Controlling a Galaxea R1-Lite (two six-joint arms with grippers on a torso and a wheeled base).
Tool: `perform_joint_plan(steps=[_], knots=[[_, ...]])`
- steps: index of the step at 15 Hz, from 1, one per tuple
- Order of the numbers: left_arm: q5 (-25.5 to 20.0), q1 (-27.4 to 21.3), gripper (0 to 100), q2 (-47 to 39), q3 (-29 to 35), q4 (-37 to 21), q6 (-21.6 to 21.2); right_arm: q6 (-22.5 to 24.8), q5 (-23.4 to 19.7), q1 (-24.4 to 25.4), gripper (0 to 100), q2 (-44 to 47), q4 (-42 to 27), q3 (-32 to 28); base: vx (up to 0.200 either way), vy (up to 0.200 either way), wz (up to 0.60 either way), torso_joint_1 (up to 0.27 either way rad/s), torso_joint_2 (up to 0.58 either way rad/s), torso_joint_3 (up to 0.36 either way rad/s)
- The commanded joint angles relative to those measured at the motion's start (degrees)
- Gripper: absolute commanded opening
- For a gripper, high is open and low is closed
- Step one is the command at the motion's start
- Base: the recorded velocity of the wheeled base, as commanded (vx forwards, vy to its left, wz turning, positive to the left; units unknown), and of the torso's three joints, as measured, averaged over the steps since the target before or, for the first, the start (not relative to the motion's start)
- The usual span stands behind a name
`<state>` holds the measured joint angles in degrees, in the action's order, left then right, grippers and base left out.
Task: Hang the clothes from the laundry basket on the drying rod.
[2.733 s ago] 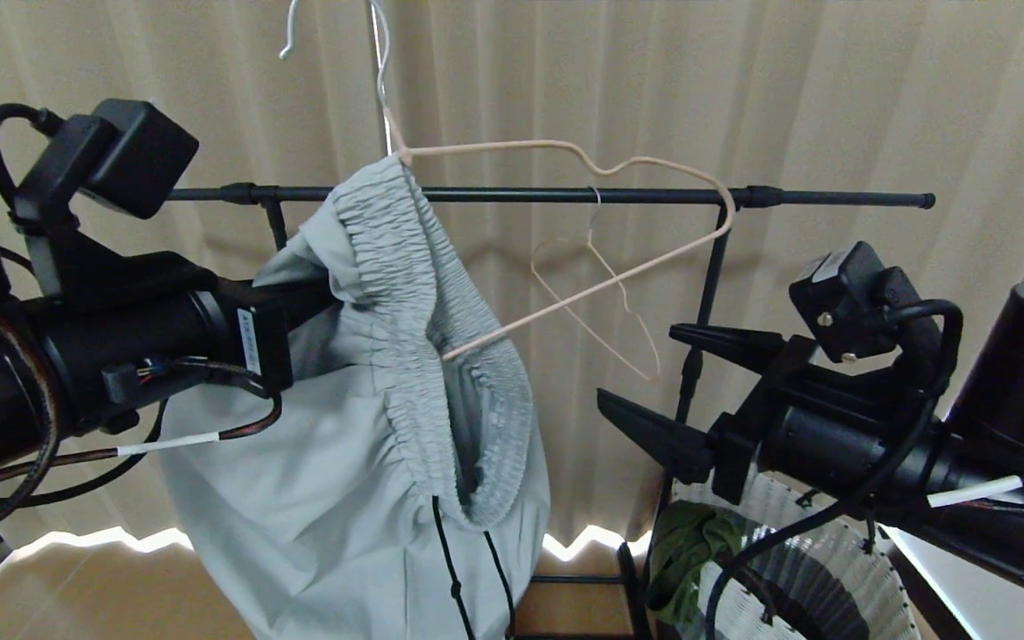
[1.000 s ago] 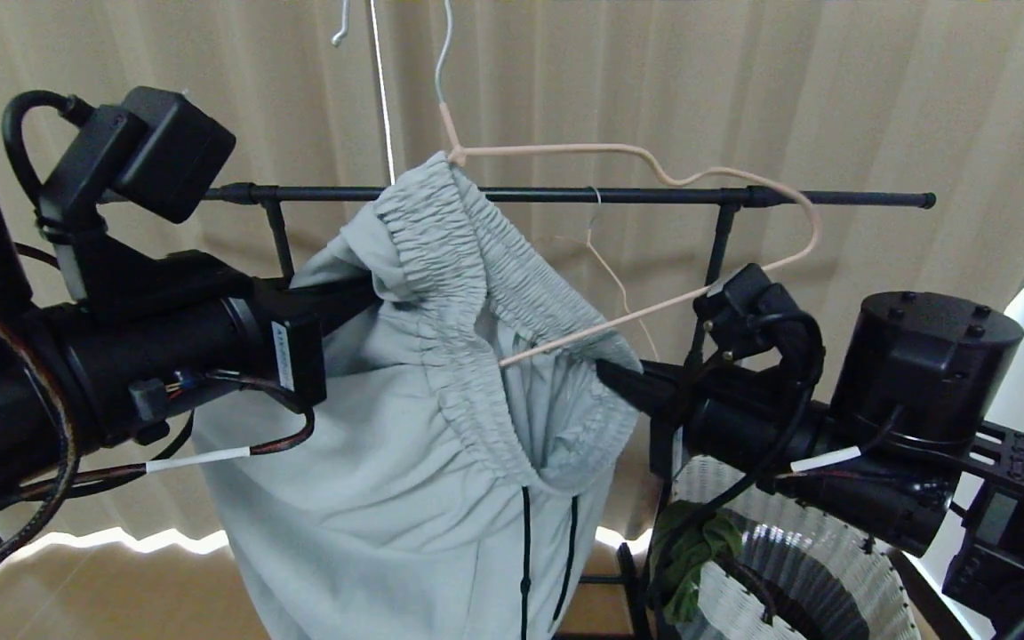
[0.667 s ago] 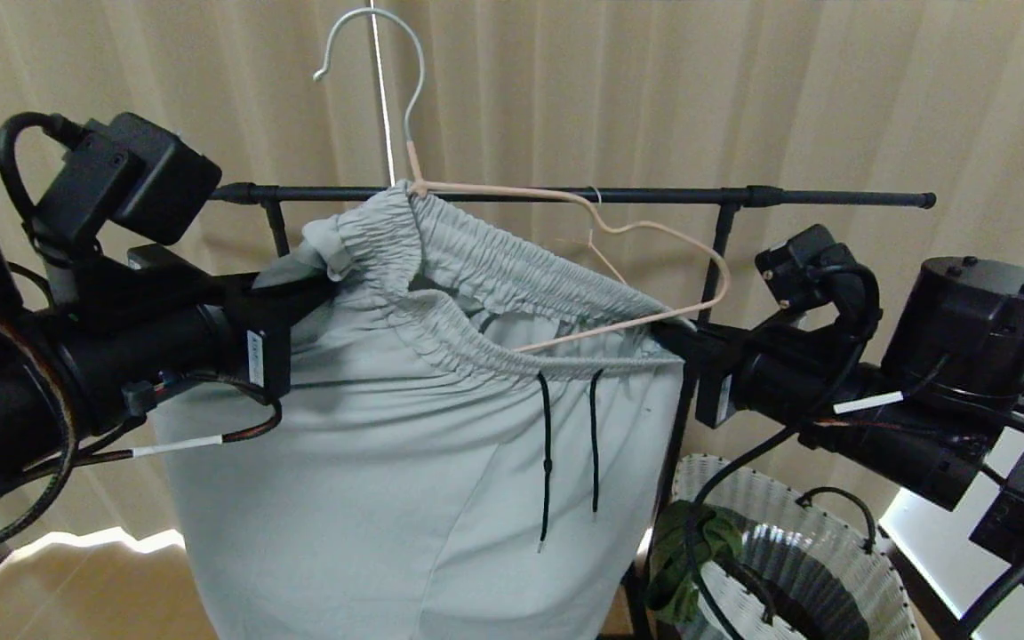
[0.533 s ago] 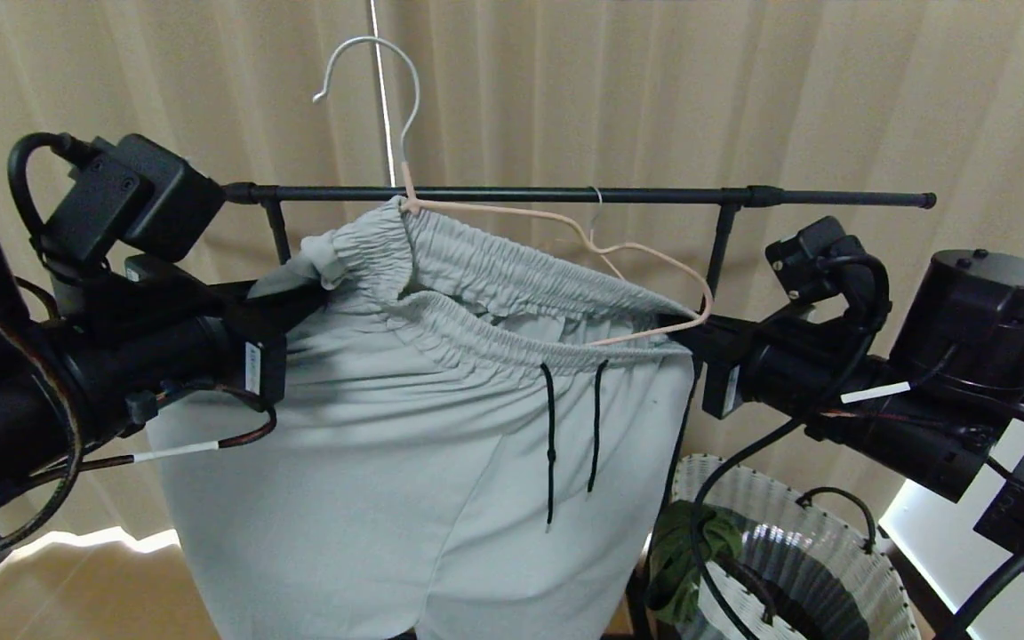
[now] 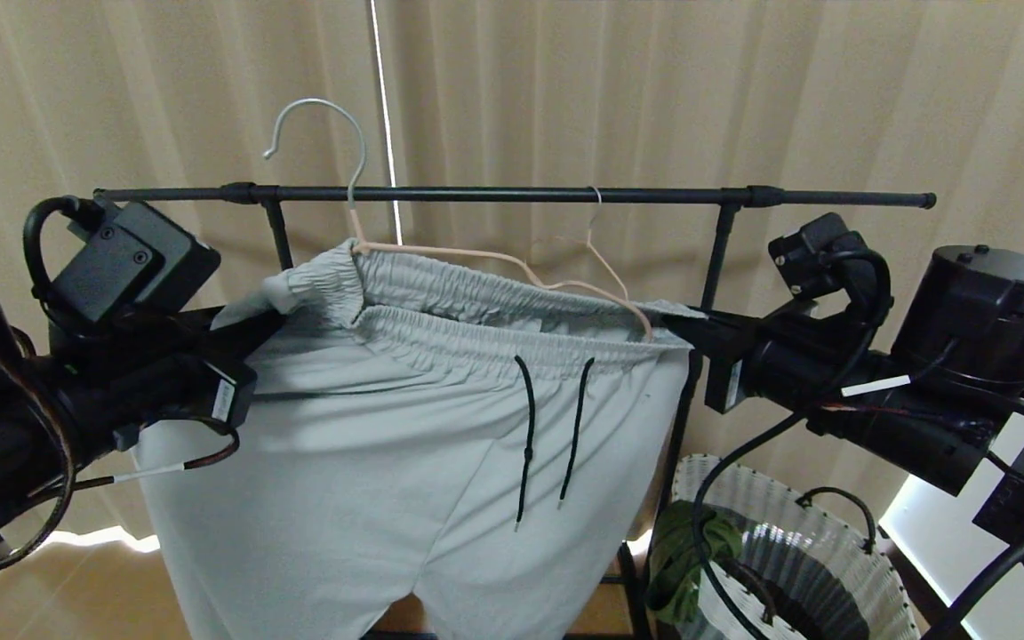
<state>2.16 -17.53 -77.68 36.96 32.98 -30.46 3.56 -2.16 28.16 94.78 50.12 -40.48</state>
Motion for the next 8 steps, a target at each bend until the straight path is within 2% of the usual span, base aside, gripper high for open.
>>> perform_joint_plan(steps=[1, 4, 8], knots=[[0.1, 0.2, 0, -0.1, -1.4, 0.0, -1.4, 0.0, 0.0, 0.1, 0, 0.0, -0.1, -0.1, 0.0, 0.0, 0.0, 0.0, 0.0, 0.0], [0.1, 0.2, 0, -0.2, -4.4, 0.0, -6.1, 0.4, -0.2, 0.1, 0, 0.1, -0.8, -0.6, 0.0, 0.0, 0.0, 0.0, 0.0, 0.0], [0.0, 1.2, 0, -1.2, -4.6, 0.0, -10.2, 0.4, -0.3, 0.2, 0, -0.4, -3.2, -0.6, 0.0, 0.0, 0.0, 0.0, 0.0, 0.0]])
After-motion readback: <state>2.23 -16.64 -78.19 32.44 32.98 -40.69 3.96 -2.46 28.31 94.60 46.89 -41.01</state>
